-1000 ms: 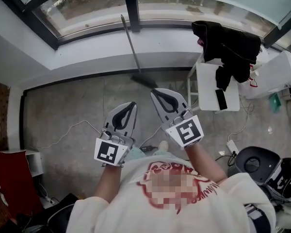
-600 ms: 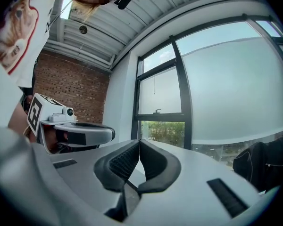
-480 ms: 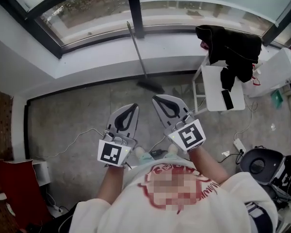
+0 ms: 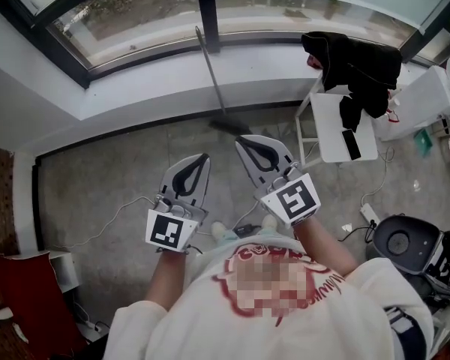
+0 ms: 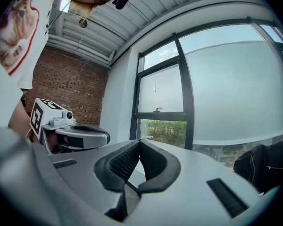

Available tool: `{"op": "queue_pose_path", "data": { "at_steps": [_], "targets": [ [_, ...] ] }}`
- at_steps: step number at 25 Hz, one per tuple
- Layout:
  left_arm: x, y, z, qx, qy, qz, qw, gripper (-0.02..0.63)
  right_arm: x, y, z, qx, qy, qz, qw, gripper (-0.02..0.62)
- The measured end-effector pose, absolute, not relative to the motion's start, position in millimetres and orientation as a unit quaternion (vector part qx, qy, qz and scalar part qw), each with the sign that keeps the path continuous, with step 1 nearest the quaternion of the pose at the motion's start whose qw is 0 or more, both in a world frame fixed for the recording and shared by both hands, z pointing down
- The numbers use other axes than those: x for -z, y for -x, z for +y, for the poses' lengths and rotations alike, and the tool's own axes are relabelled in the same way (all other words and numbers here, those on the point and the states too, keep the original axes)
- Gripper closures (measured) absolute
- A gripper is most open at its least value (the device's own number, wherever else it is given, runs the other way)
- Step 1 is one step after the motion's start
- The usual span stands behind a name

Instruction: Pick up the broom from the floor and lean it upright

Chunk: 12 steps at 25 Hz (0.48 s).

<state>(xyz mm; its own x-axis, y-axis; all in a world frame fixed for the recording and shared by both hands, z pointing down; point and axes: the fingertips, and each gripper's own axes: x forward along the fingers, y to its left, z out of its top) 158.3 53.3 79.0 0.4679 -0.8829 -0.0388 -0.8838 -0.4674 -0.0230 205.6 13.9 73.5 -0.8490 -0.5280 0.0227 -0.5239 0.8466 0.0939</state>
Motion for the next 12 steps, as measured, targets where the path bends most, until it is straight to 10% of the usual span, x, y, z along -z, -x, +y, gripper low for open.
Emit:
{"op": "queue_pose_path", "data": {
  "at_steps": [12],
  "targets": [
    [-72, -142, 59, -0.032, 0.861, 0.508, 0.027, 0.584, -63, -188, 22, 0.064, -0.283, -0.957, 0.012, 0.571]
  ]
}}
